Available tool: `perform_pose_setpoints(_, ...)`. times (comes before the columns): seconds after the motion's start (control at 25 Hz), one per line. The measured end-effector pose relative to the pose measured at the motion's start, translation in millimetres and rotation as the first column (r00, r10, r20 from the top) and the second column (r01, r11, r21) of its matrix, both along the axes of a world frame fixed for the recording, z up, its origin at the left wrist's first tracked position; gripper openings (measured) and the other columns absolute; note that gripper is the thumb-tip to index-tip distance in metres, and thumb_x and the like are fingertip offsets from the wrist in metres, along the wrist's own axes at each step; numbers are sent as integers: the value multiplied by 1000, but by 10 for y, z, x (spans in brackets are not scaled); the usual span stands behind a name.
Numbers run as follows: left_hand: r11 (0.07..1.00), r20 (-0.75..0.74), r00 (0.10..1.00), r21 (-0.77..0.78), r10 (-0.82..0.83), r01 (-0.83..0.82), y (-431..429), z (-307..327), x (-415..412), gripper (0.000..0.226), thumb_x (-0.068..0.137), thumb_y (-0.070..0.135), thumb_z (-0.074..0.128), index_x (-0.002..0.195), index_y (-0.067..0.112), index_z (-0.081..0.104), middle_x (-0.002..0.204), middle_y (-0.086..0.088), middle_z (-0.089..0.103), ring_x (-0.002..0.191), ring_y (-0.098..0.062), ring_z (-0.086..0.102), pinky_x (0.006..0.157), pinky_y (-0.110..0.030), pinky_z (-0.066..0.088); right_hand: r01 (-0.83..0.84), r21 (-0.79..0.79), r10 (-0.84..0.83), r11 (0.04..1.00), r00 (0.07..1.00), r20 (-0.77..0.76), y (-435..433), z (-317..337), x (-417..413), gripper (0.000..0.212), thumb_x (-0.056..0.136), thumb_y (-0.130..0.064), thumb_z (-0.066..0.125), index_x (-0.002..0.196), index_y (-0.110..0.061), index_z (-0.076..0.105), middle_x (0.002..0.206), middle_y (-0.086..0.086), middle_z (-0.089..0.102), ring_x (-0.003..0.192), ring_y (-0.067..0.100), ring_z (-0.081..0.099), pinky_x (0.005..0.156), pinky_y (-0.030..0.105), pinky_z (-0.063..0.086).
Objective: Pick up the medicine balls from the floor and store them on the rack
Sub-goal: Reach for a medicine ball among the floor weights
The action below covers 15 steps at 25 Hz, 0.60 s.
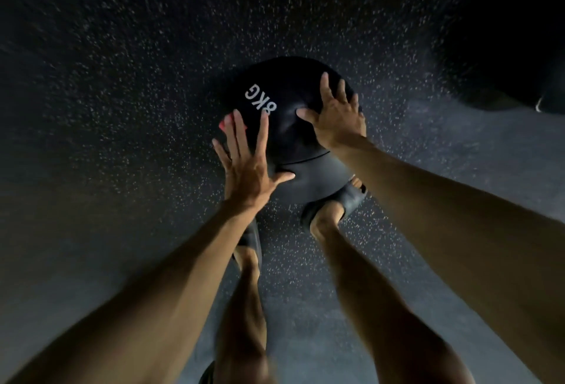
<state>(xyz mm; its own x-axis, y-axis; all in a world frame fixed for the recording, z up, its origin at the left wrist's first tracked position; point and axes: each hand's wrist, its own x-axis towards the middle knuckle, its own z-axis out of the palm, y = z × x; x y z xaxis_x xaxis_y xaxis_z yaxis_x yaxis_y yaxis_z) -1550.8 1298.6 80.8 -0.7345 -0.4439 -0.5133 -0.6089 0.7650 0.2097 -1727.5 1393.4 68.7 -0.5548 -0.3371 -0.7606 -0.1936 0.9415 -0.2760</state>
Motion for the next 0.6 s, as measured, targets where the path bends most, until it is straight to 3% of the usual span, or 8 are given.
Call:
perform_pose_setpoints(0.12, 992, 7, 993, 48, 115, -116, -371, -77, -383, 127, 61, 69, 77, 159, 37, 2, 164, -21, 1, 151, -41, 4, 115, -67, 23, 26, -158, -34, 987, 998, -53, -135, 13, -190, 72, 103, -58, 36, 162, -24, 12, 169, 13, 9, 154, 40, 8, 122, 59, 17)
perform_pose_setpoints(0.24, 974, -85, 970, 47, 226, -223, -724, -148, -601, 114, 61, 64, 80, 156, 38, 22, 162, -14, 16, 144, -35, 26, 110, -58, 37, -172, -305, 113, 937, 973, -201, 149, 87, -88, 77, 100, -57, 46, 161, -19, 17, 167, 20, 8, 155, 37, 7, 123, 53, 17)
perform_pose_setpoints(0.32, 932, -111, 926, 88, 360, -352, -867, -194, -722, 105, 64, 64, 79, 153, 37, 30, 160, -11, 21, 140, -34, 30, 109, -55, 38, -304, -305, 233, 903, 941, -247, 352, 74, 62, 96, 93, -61, 55, 162, -18, 5, 168, 20, -4, 156, 36, -3, 124, 51, 13)
perform_pose_setpoints(0.44, 864, -59, 868, 145, 494, -482, -1103, -238, -990, 103, 65, 64, 79, 152, 34, 34, 150, -13, 34, 136, -35, 35, 106, -51, 41, -321, -224, 268, 920, 934, -237, 257, -26, 13, 120, 80, -65, 67, 162, -19, -7, 167, 20, -14, 155, 36, -12, 125, 55, 12)
perform_pose_setpoints(0.6, 826, 26, 848, 212, 530, -523, -1417, -269, -1366, 91, 77, 63, 72, 152, 30, 35, 147, -14, 36, 138, -35, 32, 107, -48, 40, -300, -133, 275, 945, 945, -177, -203, -46, -385, 117, 83, -60, 66, 161, -21, -12, 166, 19, -18, 154, 36, -15, 125, 54, 9)
